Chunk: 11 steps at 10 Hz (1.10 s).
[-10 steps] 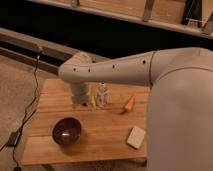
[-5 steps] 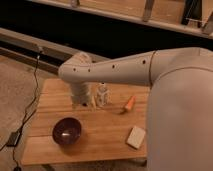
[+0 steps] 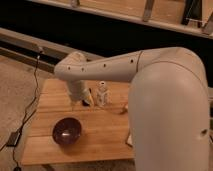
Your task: Pick up the ceramic cup
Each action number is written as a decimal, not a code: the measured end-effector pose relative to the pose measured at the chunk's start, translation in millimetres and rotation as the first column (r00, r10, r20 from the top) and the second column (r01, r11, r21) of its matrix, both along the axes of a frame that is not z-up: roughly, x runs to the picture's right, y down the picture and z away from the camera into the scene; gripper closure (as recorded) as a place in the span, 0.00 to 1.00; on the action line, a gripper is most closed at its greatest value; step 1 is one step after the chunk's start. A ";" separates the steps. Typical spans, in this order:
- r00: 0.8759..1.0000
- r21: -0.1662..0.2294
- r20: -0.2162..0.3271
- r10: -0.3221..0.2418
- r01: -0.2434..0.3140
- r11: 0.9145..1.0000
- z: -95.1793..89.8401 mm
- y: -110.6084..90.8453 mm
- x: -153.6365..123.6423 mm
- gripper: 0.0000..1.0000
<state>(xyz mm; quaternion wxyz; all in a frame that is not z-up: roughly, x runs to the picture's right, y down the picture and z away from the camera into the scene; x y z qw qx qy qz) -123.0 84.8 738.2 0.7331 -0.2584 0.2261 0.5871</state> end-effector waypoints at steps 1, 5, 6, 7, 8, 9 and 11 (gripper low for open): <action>1.000 0.009 0.023 -0.016 0.016 1.000 7.6 -7.6 -9.3 0.35; 0.997 0.033 0.072 -0.007 0.005 0.999 37.5 -42.3 -21.4 0.35; 0.996 0.037 0.084 0.002 -0.005 0.999 45.3 -52.8 -22.9 0.35; 0.996 0.042 0.092 0.010 -0.013 0.999 51.6 -61.1 -23.4 0.35; 0.994 0.047 0.104 0.020 -0.025 0.999 62.8 -74.6 -23.0 0.35; 0.993 0.051 0.113 0.025 -0.031 0.998 70.7 -83.6 -23.5 0.35; 0.990 0.055 0.138 0.030 -0.038 0.998 91.3 -103.2 -26.6 0.35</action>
